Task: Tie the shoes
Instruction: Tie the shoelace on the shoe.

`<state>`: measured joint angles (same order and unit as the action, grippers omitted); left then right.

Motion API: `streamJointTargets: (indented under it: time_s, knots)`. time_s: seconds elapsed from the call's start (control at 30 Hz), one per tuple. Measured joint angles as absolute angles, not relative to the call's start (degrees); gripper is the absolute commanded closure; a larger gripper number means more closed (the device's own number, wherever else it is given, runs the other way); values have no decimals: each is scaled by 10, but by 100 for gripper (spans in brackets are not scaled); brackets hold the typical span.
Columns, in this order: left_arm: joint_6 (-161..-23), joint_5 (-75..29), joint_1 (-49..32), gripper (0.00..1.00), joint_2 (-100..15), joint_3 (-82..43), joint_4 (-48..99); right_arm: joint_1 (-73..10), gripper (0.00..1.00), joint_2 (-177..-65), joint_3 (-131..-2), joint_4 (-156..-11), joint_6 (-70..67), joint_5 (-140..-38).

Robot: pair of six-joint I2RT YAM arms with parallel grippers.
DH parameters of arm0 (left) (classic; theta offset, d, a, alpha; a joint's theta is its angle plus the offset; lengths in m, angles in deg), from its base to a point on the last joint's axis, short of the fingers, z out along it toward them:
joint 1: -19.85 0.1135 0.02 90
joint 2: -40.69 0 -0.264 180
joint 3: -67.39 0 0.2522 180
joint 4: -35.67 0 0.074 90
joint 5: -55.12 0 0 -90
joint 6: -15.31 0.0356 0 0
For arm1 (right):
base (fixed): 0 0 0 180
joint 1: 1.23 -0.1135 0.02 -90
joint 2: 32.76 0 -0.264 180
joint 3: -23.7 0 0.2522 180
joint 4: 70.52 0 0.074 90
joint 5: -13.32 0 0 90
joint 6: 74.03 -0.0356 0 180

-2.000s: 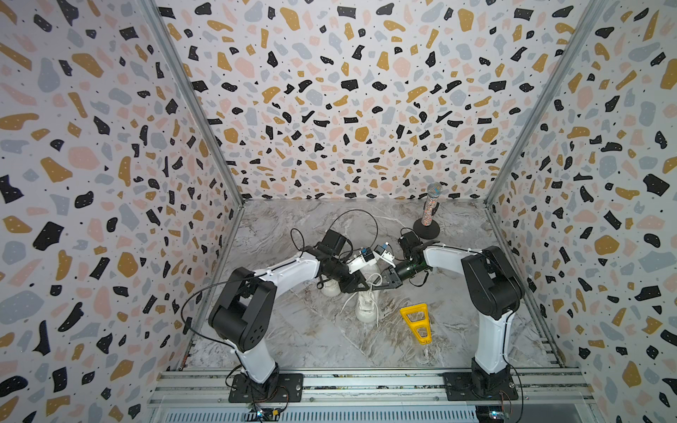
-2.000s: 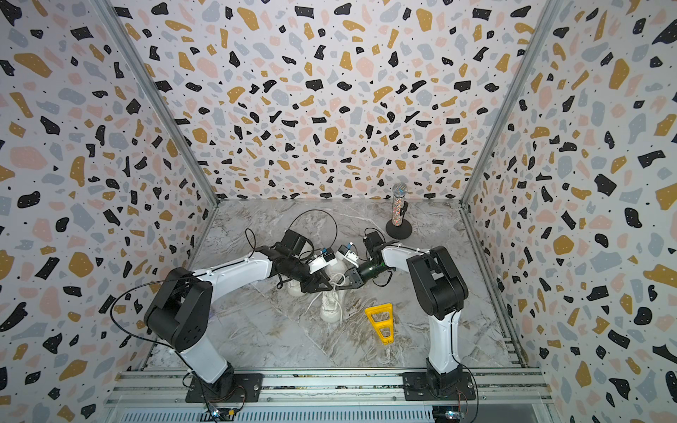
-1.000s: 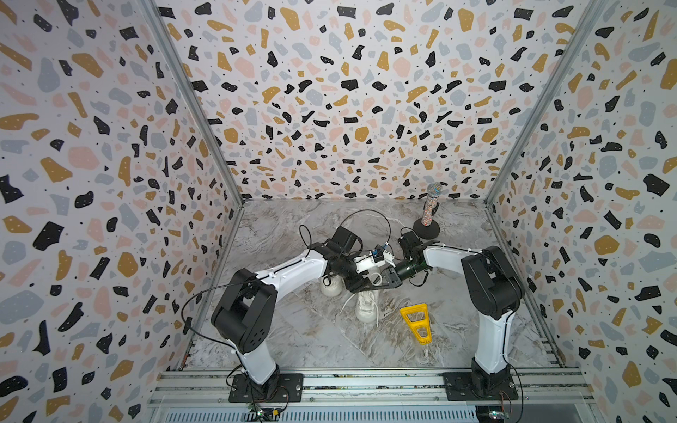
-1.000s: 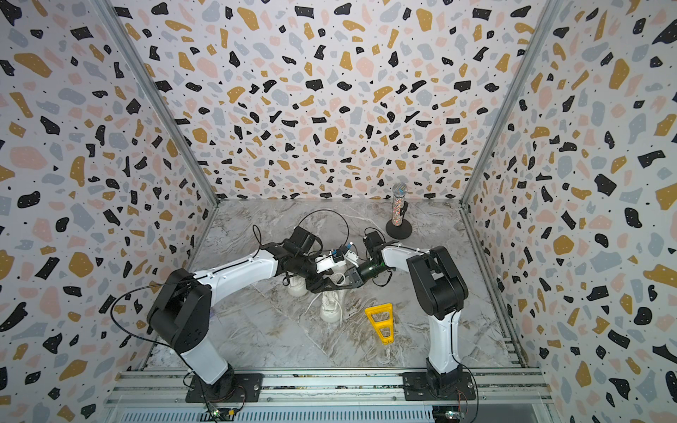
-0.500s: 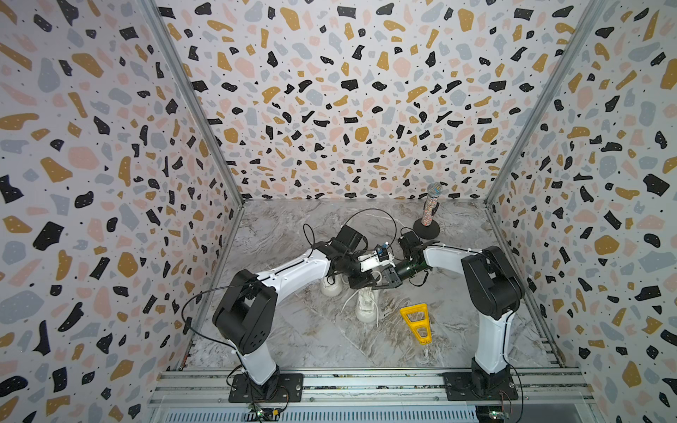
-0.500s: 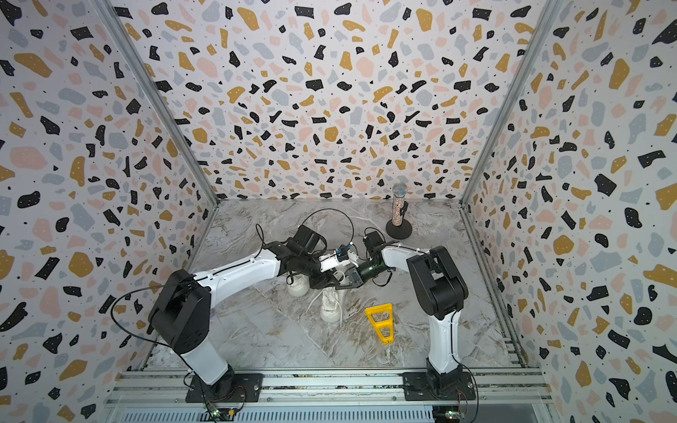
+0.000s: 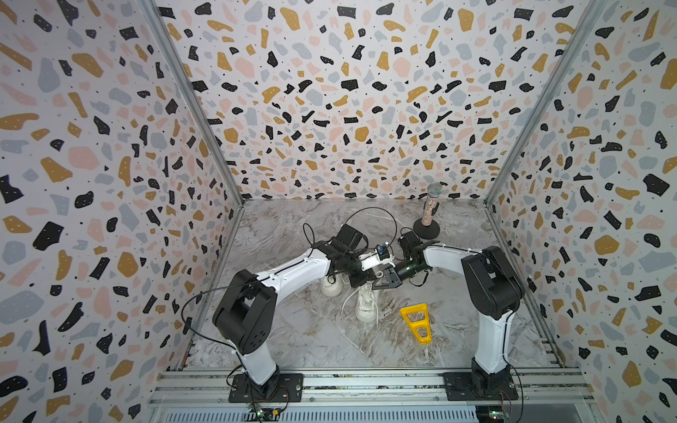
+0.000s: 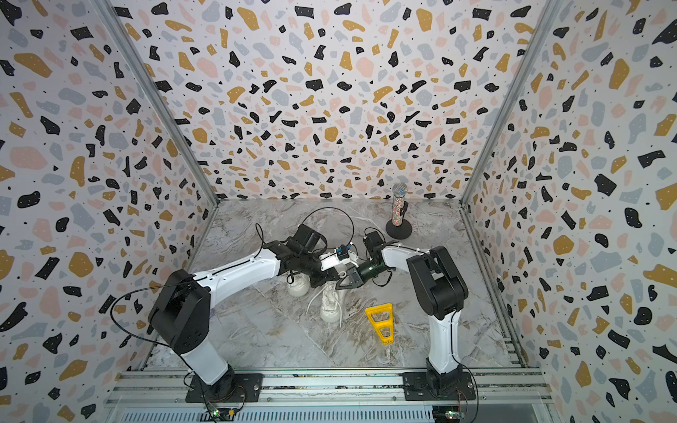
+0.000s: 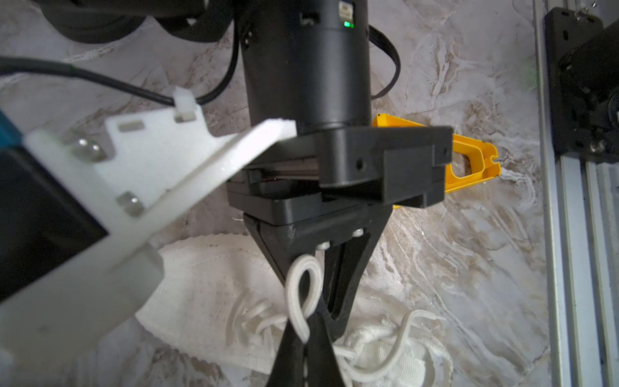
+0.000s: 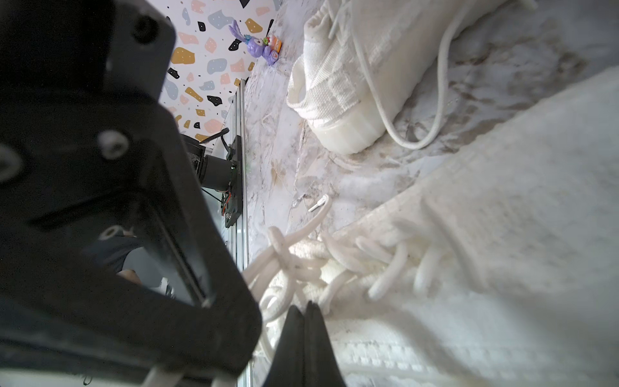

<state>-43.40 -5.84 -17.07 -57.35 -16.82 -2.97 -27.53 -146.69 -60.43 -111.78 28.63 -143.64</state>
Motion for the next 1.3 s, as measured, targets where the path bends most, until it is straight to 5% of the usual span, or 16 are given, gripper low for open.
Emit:
streamJointTargets:
  time_s: [0.57,1.3]
  knots:
    - [-434,-29,-131,100,-544,-129,-45,-255,100,-1451,-604,-1176,317,-1382]
    - [-474,-20,-81,100,-542,-116,-107,-256,100,-1398,-588,-1191,316,-1171]
